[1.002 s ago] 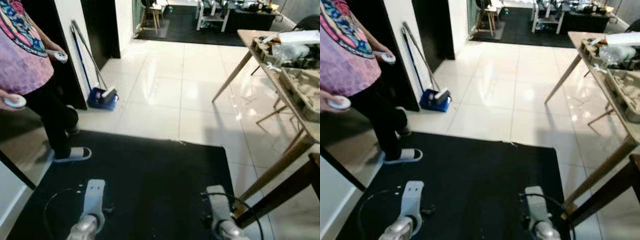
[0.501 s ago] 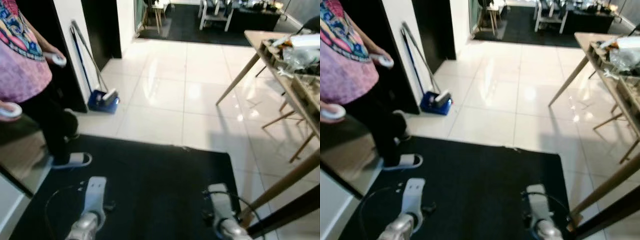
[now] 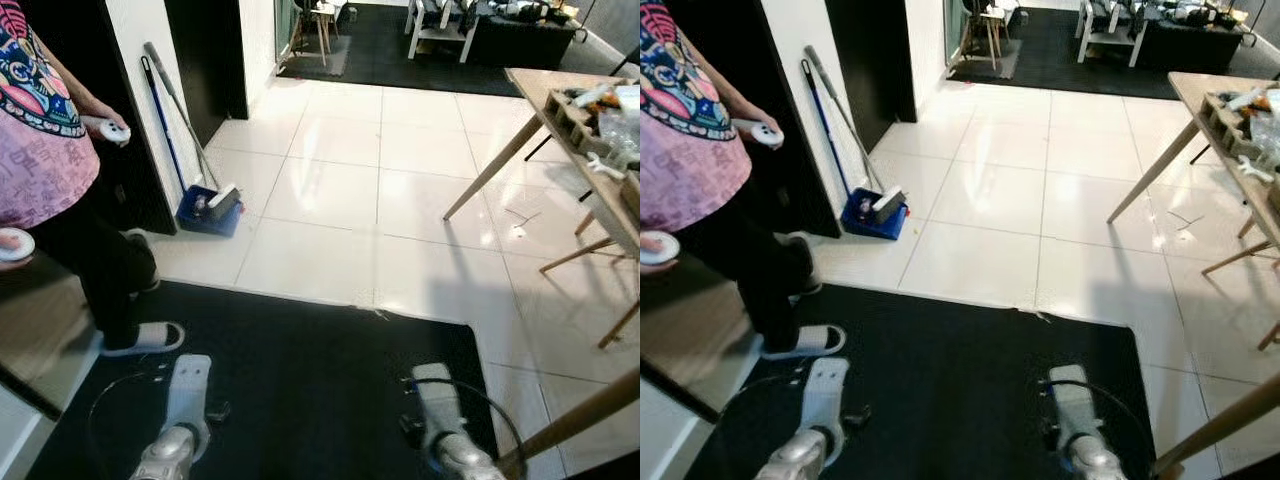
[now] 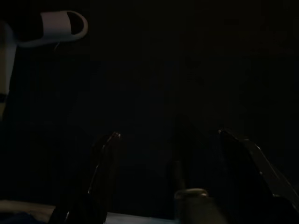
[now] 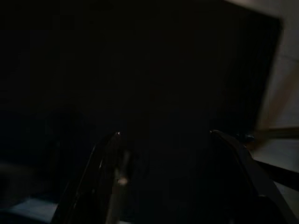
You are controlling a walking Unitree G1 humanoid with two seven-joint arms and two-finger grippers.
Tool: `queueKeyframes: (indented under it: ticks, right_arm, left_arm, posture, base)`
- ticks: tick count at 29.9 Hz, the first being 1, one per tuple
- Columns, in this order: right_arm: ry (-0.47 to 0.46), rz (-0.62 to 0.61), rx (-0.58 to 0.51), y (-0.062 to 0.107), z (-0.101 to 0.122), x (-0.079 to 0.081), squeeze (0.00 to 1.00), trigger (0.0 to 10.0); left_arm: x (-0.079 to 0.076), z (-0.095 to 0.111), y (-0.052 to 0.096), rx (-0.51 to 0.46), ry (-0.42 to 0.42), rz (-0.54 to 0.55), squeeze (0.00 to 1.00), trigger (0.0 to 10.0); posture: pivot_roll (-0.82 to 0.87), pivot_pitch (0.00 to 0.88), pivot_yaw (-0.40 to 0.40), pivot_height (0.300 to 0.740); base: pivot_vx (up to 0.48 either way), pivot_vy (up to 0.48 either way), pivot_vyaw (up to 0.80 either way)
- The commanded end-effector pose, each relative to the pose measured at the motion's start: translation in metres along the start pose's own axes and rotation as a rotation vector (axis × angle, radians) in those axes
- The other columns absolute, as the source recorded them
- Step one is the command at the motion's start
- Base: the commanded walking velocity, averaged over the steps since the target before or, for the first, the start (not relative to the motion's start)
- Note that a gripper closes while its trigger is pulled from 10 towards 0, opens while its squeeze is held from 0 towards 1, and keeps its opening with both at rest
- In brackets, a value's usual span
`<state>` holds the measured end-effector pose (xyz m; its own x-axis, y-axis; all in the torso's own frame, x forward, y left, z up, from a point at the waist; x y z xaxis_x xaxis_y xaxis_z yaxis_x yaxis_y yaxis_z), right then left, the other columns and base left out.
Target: Picking trash to rubbish bin
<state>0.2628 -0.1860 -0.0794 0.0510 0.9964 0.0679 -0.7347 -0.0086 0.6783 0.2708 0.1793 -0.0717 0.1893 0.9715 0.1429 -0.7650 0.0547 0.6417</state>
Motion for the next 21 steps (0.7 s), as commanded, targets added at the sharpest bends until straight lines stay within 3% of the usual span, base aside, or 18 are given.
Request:
queueKeyframes:
  ticks: [1, 21]
  right_arm:
    - [0.01, -0.021, 0.017, 0.0021, -0.005, -0.0092, 0.0, 10.0]
    - [0.013, -0.017, 0.031, 0.0027, -0.009, -0.0083, 0.0, 10.0]
  left_arm:
    - [0.0001, -0.006, 0.0012, 0.019, 0.006, 0.001, 0.0, 10.0]
    - [-0.0004, -0.0059, 0.0011, 0.02, -0.003, -0.009, 0.0, 10.0]
  posture:
    - [-0.07, 0.099, 0.015, 0.74]
    - [-0.08, 0.107, 0.017, 0.74]
  base:
    - [0.322, 0.0, 0.0]
    - [0.325, 0.0, 0.0]
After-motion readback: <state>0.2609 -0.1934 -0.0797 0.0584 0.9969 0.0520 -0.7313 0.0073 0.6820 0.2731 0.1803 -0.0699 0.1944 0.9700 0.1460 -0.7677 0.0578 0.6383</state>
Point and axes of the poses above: a point about 5 cm out from each wrist's last joint towards the gripper, its own y axis pointing back from the gripper into the wrist, its own z axis along the axis of the wrist's last joint, x = y × z, the point moved 4 cm from there along -y, pointing out of the wrist towards the gripper, and after that the axes turned 13 degrees about -y, right-handed, at the moved point
